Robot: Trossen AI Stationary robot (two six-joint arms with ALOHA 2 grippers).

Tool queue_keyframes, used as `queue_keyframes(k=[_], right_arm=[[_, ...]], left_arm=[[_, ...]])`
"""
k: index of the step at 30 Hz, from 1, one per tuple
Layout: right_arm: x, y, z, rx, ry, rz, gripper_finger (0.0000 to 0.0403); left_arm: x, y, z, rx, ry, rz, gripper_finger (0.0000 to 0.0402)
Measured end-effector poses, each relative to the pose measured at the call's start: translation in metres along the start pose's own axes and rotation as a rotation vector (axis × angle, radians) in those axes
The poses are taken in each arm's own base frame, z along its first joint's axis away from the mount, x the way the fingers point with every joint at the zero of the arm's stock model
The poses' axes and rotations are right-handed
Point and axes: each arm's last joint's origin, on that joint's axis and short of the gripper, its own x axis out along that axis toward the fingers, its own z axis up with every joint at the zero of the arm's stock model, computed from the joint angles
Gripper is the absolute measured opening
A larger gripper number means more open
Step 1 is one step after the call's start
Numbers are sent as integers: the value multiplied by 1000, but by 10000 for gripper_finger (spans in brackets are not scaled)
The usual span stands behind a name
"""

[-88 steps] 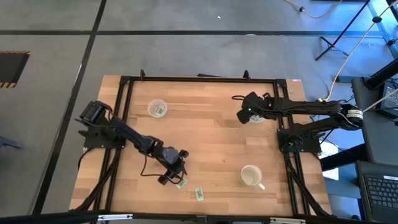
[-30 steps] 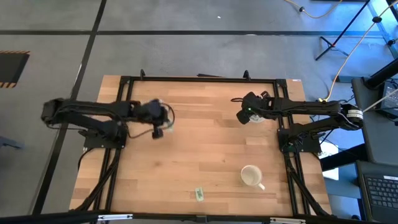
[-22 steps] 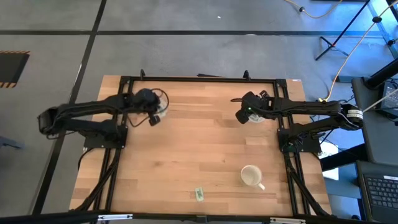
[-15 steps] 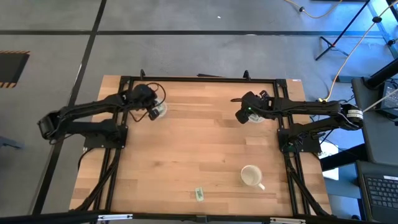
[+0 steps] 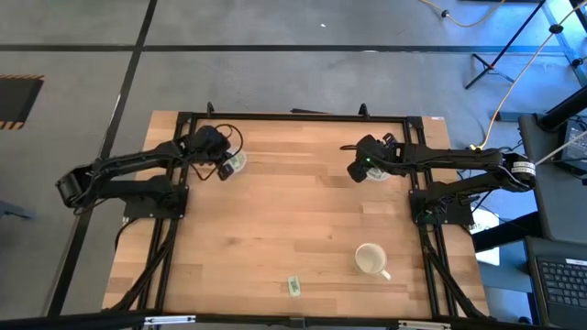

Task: Pick and place Stevia / Truvia into bins
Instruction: Put the stevia packet into the left transparent container, then put the stevia packet into the right transparent container

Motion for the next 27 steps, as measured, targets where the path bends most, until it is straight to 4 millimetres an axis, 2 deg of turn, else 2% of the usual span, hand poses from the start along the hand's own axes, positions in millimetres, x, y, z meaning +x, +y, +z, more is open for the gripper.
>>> queue_keyframes(k=[4, 11, 14, 16, 20, 24, 27], right_arm=[[0, 0, 0, -34, 0, 0, 178], [0, 0, 0, -46, -3, 1, 178], [-1, 4, 4, -89, -38, 36, 178], [-4, 11, 7, -147, -80, 120, 178], [-16, 33, 17, -296, -227, 411, 178], [-34, 56, 21, -385, -383, 643, 178], [-43, 72, 16, -455, -427, 717, 178]], left_arm=[[0, 0, 2, -1, -22, 3, 20], [-1, 0, 3, 2, -17, 3, 71], [-9, 1, 15, 3, -70, -22, 85], [-17, 0, 27, 4, -130, -60, 89], [-30, -9, 43, 47, -252, -222, 89], [-35, -26, 47, 145, -336, -455, 87], [-35, -43, 45, 205, -384, -578, 88]])
